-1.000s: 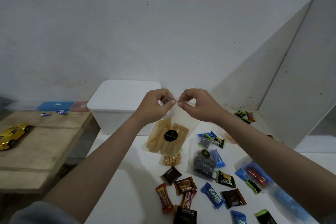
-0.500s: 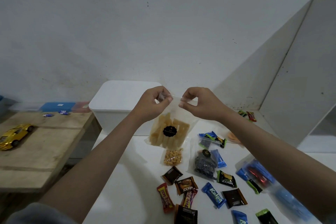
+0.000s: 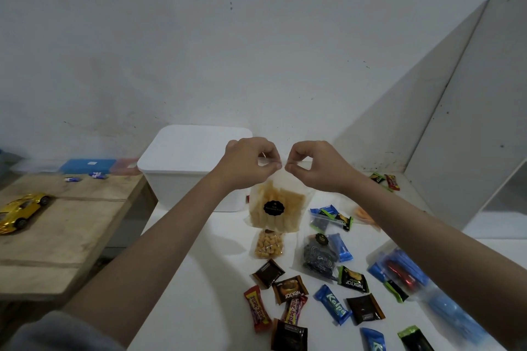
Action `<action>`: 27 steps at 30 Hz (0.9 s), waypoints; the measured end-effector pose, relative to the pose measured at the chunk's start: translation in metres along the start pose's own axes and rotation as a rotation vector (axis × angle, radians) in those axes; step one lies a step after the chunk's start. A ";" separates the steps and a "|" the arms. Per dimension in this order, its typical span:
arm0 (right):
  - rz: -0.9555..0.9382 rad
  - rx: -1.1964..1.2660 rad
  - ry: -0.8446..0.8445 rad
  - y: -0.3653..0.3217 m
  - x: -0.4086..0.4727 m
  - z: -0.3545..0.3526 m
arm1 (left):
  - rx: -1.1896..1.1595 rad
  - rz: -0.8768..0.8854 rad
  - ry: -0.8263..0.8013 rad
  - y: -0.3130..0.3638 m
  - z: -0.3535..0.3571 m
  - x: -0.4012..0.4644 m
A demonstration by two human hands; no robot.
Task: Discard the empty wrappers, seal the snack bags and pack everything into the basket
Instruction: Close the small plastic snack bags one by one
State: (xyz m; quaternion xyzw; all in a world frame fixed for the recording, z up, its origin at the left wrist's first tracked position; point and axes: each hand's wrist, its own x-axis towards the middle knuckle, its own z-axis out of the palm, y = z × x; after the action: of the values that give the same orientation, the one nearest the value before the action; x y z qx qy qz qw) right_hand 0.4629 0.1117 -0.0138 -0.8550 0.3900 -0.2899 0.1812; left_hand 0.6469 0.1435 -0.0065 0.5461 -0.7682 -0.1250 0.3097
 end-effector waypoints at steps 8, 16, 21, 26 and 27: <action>0.052 0.124 0.011 -0.005 0.001 -0.001 | -0.089 0.036 -0.001 -0.003 0.001 -0.002; 0.002 0.028 0.019 -0.005 0.005 0.012 | 0.062 0.031 0.026 -0.004 0.005 -0.004; 0.025 0.043 0.009 -0.002 0.006 0.015 | 0.091 0.010 0.009 -0.012 0.000 -0.005; 0.086 0.084 0.023 0.003 0.002 0.011 | 0.026 -0.033 0.020 -0.019 -0.001 -0.006; 0.084 0.090 0.026 0.003 0.001 0.011 | 0.044 -0.028 0.017 -0.019 -0.001 -0.006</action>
State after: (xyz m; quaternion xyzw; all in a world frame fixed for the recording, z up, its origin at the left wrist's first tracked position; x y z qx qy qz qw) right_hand 0.4690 0.1098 -0.0231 -0.8249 0.4145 -0.3105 0.2266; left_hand 0.6628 0.1419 -0.0180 0.5647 -0.7602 -0.1077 0.3025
